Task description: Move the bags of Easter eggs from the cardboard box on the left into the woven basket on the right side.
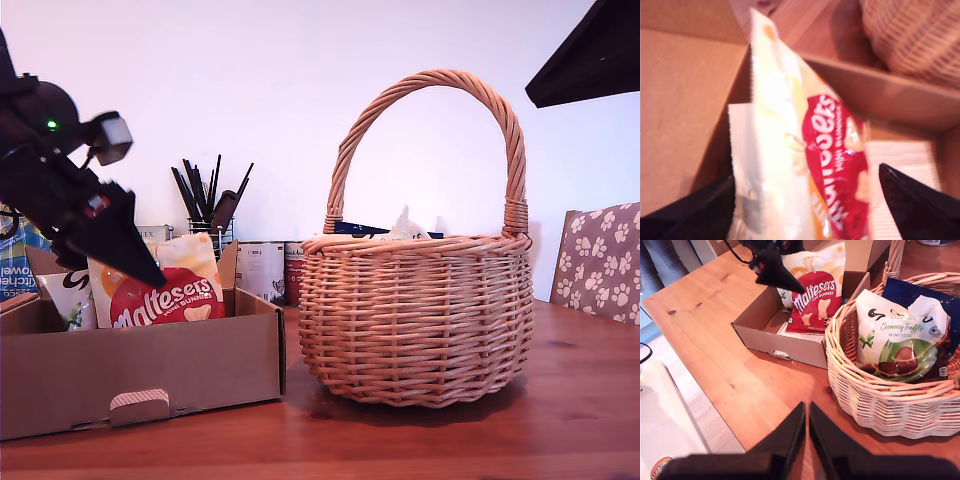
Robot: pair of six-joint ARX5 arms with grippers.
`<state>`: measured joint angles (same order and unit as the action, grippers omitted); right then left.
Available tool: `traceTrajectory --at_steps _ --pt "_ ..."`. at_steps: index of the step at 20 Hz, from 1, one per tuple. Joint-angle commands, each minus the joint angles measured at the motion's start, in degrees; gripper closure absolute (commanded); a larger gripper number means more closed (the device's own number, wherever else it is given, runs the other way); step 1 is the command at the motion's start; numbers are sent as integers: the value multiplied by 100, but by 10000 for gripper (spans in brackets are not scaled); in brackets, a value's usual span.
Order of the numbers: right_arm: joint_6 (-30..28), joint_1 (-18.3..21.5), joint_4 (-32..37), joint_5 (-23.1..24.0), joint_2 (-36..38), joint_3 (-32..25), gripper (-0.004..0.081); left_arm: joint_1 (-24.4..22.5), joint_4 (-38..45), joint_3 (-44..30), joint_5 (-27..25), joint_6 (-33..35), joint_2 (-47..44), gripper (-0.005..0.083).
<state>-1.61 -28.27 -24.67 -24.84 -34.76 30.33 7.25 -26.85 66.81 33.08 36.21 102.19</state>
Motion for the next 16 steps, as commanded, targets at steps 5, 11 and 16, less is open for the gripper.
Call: traceTrajectory --at_steps 5,11,16 --pt "-39 -22 42 13 4 57 783 66 -33 0 -304 -7 330 47" --pt "-39 -22 39 15 4 57 783 184 28 0 -323 -70 625 282" --pt "-39 -22 42 20 4 57 783 254 37 0 -380 -68 625 624"
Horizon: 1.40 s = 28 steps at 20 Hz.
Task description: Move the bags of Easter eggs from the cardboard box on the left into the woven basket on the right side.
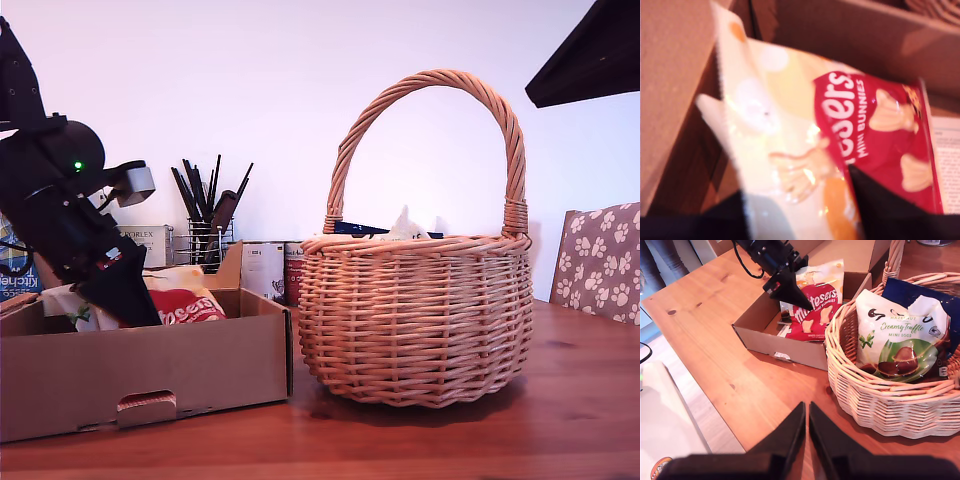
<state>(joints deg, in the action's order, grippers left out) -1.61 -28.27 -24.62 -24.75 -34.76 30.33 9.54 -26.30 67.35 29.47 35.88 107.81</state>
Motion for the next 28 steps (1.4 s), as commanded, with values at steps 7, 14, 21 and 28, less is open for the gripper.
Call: traceTrajectory --at_steps 7,14,21,28 --pt "-37 -22 33 35 4 57 783 22 -328 280 4 -11 -28 795" --pt "-37 -22 37 33 4 57 783 22 -1550 1281 470 -413 -708 795" --pt "-37 -22 59 33 4 57 783 492 -1840 1443 1729 -1305 -1268 795" --pt "-37 -22 55 33 4 57 783 1805 -1224 1425 1694 -1864 -1255 795"
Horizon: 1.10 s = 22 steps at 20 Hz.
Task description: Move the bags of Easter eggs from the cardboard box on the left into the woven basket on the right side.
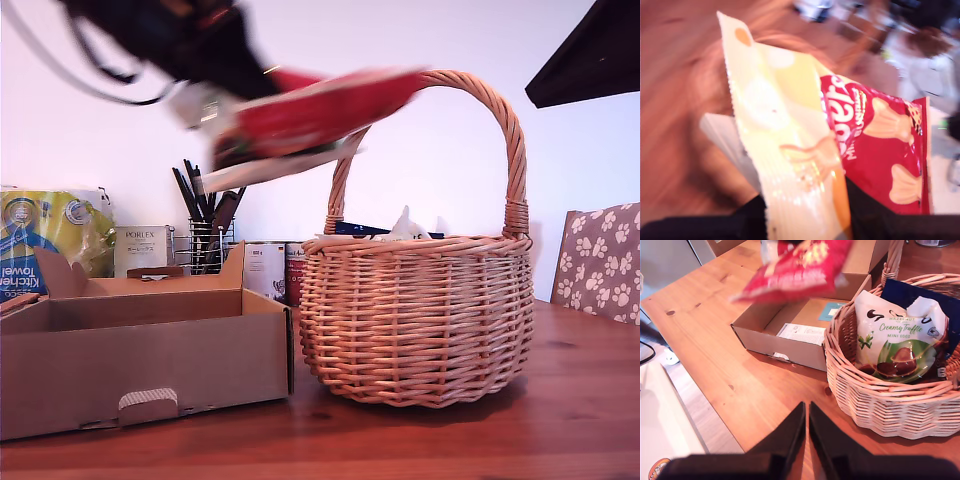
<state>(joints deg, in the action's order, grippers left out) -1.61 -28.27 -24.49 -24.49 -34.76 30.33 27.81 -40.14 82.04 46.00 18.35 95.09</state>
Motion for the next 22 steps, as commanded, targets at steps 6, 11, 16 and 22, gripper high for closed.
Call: traceTrajectory --at_steps 6,11,16,22 --pt "-35 -22 44 2 4 57 783 442 1593 -201 -662 -1182 295 795" --pt "-35 -22 33 2 4 57 783 905 2664 -203 -1235 -1770 859 796" --pt "-31 -22 -2 -2 4 57 783 1338 3495 -203 -2341 -2433 1331 795" --pt "-28 -22 -20 -2 4 57 783 1775 4142 -201 -3314 -2811 1864 795"
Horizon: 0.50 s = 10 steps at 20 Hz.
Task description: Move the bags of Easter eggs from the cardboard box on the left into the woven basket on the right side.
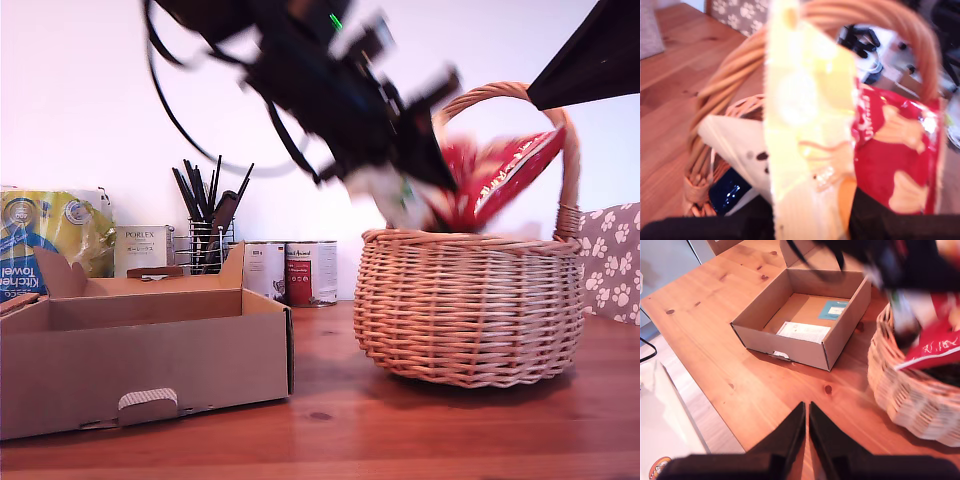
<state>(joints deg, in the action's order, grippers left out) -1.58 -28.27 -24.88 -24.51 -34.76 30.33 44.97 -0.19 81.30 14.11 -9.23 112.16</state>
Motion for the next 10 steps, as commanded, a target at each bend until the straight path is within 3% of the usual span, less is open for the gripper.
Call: traceTrajectory --at_steps 1,4,6,10 --pt "-31 -22 17 -2 4 57 783 103 293 -127 -264 -203 214 795" --pt "4 -22 11 -9 4 57 783 201 505 -127 -535 -431 337 795" --pt "4 -22 15 -44 4 57 783 243 120 -127 -826 -380 337 795" --pt "7 -22 17 -50 4 57 783 240 -951 -127 -933 186 330 795"
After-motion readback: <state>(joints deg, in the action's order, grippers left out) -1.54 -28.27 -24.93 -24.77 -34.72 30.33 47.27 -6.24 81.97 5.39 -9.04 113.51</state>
